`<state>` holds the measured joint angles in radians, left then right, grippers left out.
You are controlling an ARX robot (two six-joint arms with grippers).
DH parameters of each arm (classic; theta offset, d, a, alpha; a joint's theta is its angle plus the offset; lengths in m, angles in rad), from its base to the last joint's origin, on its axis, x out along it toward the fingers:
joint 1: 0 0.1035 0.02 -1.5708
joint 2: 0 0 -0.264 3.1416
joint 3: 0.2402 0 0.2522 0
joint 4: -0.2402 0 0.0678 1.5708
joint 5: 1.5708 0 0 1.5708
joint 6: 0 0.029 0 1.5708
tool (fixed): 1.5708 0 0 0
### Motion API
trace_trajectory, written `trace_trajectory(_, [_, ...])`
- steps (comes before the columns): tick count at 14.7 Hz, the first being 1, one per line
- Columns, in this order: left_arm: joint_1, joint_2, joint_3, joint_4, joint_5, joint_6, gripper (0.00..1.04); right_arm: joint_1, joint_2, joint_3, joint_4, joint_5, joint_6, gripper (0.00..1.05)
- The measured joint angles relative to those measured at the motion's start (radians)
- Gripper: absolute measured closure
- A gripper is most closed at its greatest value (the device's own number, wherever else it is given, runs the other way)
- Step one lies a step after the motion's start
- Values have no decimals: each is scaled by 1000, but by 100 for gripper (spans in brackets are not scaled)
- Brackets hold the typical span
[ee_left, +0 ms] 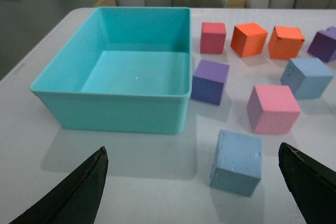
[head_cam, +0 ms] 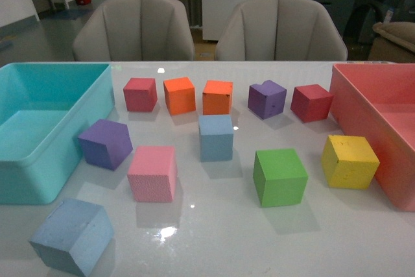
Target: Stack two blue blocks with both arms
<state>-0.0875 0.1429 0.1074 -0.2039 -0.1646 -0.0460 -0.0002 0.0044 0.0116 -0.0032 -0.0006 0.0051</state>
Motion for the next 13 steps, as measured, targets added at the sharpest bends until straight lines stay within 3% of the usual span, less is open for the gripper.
trace_trajectory(3, [46,41,16,96,49,3,7,0,0,0,0,0,0,6])
trace_trajectory(6, [150,375,73,388,259,56,7,0,0,0,0,0,0,6])
trace_trajectory(8, [145,657,198,538,398,84,7,0,0,0,0,0,0,6])
trace_trajectory(11, [127,1050,314,504,485,114,7,0,0,0,0,0,0,6])
trace_trajectory(13, [126,1215,351,476,484,142,7,0,0,0,0,0,0,6])
